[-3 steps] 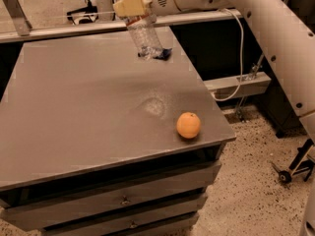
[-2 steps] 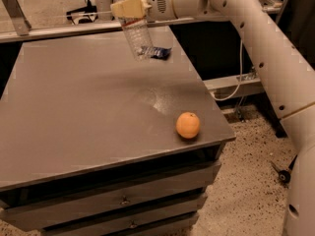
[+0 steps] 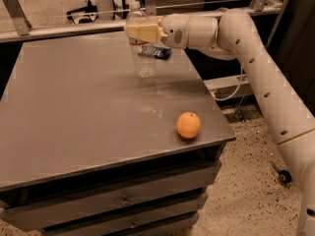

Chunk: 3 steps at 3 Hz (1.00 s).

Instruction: Place water bottle upright

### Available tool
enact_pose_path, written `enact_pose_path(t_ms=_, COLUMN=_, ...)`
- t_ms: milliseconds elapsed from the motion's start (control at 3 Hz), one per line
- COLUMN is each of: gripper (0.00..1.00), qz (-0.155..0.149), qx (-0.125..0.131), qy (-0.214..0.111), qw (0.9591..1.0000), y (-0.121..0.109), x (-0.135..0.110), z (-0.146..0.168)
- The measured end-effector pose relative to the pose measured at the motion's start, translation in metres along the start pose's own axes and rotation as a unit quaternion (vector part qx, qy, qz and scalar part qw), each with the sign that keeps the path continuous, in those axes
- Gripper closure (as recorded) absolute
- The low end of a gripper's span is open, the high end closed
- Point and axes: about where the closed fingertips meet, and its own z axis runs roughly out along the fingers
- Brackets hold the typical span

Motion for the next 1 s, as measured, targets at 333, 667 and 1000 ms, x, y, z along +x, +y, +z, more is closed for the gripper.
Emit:
enact_pose_path(t_ms=333, gripper=1.0, qz=-0.005, qx=0.023, qy=0.044, qw=0.9987, y=-0.005, x=-0.005, z=-0.014)
enact_pose_path(t_ms=667, gripper=1.0, qz=-0.004, qx=0.032, qy=0.09, qw=0.9954, y=-0.009, x=-0.003, z=-0.03)
enact_pose_path(t_ms=1000, gripper=1.0, qz=0.0, qx=0.041, qy=0.122, qw=0.9916, y=-0.014, x=-0.002, z=-0.041)
